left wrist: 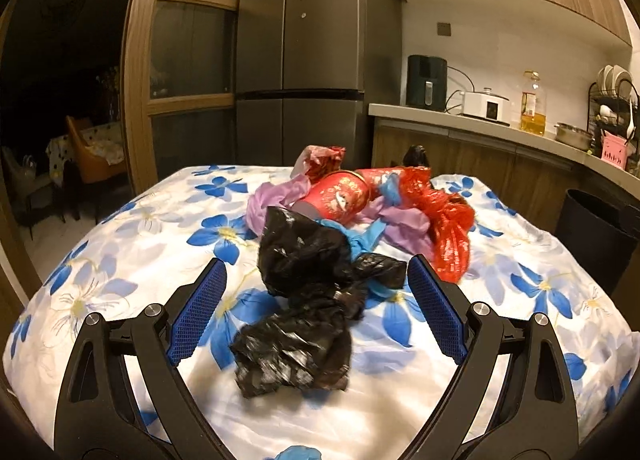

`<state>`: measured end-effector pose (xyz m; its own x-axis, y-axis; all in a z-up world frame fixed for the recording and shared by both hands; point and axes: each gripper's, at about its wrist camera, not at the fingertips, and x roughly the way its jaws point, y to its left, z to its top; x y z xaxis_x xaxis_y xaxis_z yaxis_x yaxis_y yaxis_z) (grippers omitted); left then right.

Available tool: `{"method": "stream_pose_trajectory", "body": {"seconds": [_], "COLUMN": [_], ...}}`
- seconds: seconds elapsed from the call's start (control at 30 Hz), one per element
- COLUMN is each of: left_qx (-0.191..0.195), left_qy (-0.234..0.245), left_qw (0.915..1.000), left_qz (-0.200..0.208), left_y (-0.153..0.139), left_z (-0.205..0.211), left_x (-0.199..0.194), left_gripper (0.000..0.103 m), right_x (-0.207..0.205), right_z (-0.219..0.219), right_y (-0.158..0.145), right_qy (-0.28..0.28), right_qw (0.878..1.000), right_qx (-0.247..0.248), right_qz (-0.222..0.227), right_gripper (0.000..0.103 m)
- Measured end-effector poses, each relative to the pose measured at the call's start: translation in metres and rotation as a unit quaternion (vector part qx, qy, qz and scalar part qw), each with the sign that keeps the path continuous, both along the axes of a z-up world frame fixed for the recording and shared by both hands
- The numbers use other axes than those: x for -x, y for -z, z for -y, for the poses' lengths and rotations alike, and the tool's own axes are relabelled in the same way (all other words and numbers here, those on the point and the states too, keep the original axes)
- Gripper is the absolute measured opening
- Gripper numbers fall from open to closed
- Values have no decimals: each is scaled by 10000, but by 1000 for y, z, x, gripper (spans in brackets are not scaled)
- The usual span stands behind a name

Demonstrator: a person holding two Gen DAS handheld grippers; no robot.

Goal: Collect trash
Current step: 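Move both tools back over the trash pile on the sheet, then grasp the black plastic bag with the left tool while the right tool grasps red cellophane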

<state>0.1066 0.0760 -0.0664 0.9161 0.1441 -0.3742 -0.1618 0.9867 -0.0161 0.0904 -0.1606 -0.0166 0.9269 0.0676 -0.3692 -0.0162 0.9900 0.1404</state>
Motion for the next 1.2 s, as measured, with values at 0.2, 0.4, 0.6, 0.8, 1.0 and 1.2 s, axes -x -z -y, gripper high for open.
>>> {"method": "stream_pose_trajectory", "body": {"seconds": [0.2, 0.4, 0.6, 0.8, 1.0, 1.2], "left_qx": [434, 861, 873, 737, 832, 771], "left_qy": [57, 221, 480, 593, 654, 677], "left_qw": [9984, 9934, 9921, 9946, 9944, 9947], "left_qz": [-368, -729, -767, -436, -36, 59], "left_y": [4, 14, 17, 1, -20, -27], "left_z": [-24, -34, -27, -19, -24, -26], "left_x": [-27, -47, -50, -36, -24, -26], "left_gripper": [85, 50, 8, 3, 3, 3], "right_x": [-7, -20, -41, -73, -110, -142], "right_z": [-21, -42, -61, -78, -93, -105], "right_y": [2, 3, 8, 19, 24, 32], "right_qy": [-164, -295, -399, -457, -599, -654], "right_qw": [9998, 9992, 9987, 9982, 9976, 9971], "right_qx": [89, 265, 317, 378, 262, 236], "right_qz": [1, 72, 75, -53, -212, -312], "right_gripper": [87, 86, 81, 75, 74, 74]}}
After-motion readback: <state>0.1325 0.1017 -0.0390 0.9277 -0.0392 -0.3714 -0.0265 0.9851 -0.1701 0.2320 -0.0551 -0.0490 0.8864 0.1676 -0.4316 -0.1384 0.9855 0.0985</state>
